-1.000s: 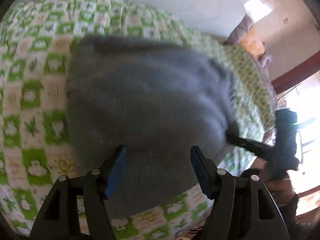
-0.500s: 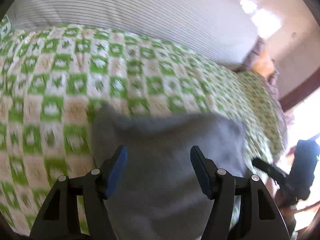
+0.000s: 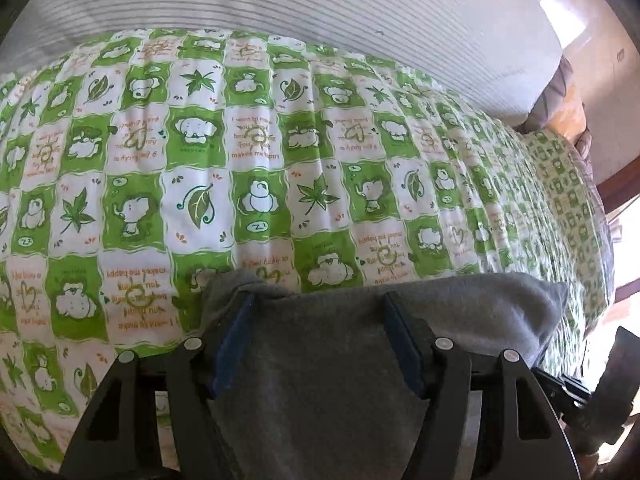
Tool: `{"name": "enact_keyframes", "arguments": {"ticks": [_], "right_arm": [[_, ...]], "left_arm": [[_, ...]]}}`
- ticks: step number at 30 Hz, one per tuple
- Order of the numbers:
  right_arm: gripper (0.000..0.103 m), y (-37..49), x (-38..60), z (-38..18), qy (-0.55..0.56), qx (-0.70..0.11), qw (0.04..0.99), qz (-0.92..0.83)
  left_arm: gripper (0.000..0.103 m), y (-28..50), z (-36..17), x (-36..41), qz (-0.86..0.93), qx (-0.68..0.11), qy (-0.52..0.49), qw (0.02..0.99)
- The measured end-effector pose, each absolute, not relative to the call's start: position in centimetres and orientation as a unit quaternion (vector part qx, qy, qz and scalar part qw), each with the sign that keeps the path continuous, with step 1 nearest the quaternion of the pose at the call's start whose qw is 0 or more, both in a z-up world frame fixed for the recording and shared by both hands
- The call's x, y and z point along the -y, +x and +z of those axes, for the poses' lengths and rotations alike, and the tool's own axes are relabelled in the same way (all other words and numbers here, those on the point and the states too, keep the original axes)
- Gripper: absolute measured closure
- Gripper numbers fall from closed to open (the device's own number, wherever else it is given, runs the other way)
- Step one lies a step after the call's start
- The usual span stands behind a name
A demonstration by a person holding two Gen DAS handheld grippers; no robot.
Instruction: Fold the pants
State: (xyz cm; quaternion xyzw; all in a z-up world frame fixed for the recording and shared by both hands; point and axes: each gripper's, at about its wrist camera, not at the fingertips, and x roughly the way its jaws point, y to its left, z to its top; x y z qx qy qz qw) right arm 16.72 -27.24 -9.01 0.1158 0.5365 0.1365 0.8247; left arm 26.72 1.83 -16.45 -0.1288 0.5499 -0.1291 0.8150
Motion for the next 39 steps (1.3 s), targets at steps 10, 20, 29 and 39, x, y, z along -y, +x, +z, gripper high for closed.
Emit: {"name": "enact_keyframes", "arguments": {"ticks": [10,20,29,39], "right_arm": [[0.075,14.3,27.6,-4.5,0.097,-0.489,0.85,0.17],[0.04,15.6,30.9,-5.2,0.126,-0.488,0.852,0.14],[0.04,17.0,31.8,-7.7,0.162,-0.513,0.829,0.154],[0.04,17.8,32.6,-9.0,0.181,-0.524,0.818,0.152]], "left_arm": [[0.034,17.1,-12.1,-5.1,-0.139,-0.514,-0.125,0.837],[0.034,13.3,-15.7,-4.4,-0.15,-0.548,-0.179,0.803],[0.032,14.1,-16.8,-3.5,-0.147,-0.56,-0.181,0.795],[0.026,15.0,-17.7,-3.4,-0.154,-0.564,-0.207,0.785]]}}
